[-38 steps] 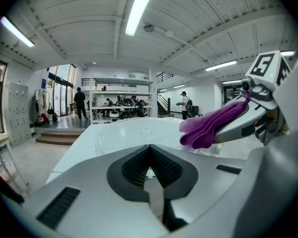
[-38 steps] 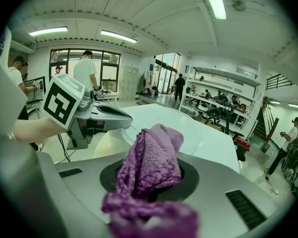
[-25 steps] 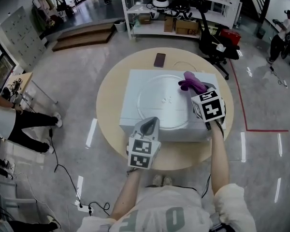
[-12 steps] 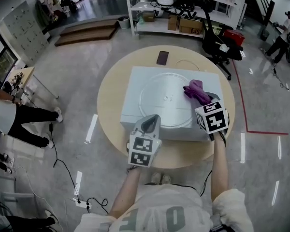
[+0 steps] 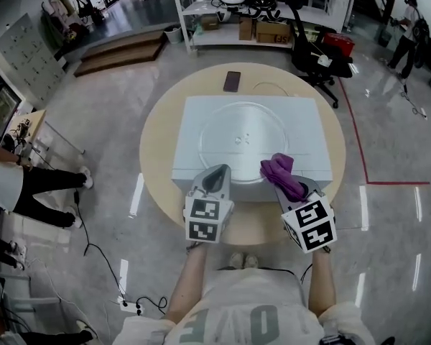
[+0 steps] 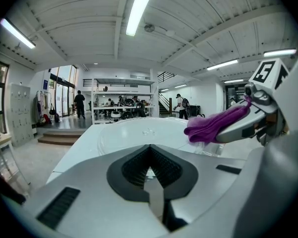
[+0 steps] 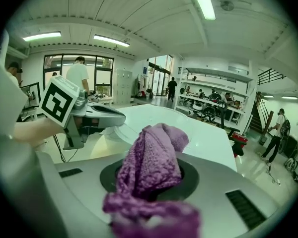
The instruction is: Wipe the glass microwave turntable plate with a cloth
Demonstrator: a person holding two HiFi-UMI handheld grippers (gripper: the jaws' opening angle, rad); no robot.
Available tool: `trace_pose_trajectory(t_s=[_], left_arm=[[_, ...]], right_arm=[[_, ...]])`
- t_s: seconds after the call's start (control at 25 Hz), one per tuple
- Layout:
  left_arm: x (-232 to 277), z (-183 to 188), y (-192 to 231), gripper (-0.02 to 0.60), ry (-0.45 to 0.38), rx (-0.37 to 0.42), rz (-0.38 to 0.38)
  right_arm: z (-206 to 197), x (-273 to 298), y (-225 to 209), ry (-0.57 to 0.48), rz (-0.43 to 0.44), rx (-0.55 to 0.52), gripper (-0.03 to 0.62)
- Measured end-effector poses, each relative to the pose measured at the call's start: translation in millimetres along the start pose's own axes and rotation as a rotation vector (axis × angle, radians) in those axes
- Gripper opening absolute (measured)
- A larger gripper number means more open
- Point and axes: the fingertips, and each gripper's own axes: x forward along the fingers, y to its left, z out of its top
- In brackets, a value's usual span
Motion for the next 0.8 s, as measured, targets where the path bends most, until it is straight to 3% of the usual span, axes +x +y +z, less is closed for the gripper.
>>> trace_pose_trajectory(t_s=[0.32, 0.52, 0.64, 0.8], left_arm=[[0, -3, -2, -0.005, 0.007, 0.000, -0.010], [2, 1, 0, -0.005, 0.002, -0.002, -0.005], [2, -3, -2, -0.005, 0.014, -0.003, -0.014], [1, 0, -3, -0.005, -0.002, -0.001, -0.011]], right_arm=[[7, -5, 4, -0.027, 0.020, 0.000, 0.048], [52, 7, -69, -0.097, -0.122, -0.025, 0.048], [56, 34, -113, -0.054, -0.210, -0.040, 0.048], [43, 62, -134, 0.002, -0.226, -0.009, 0.048]])
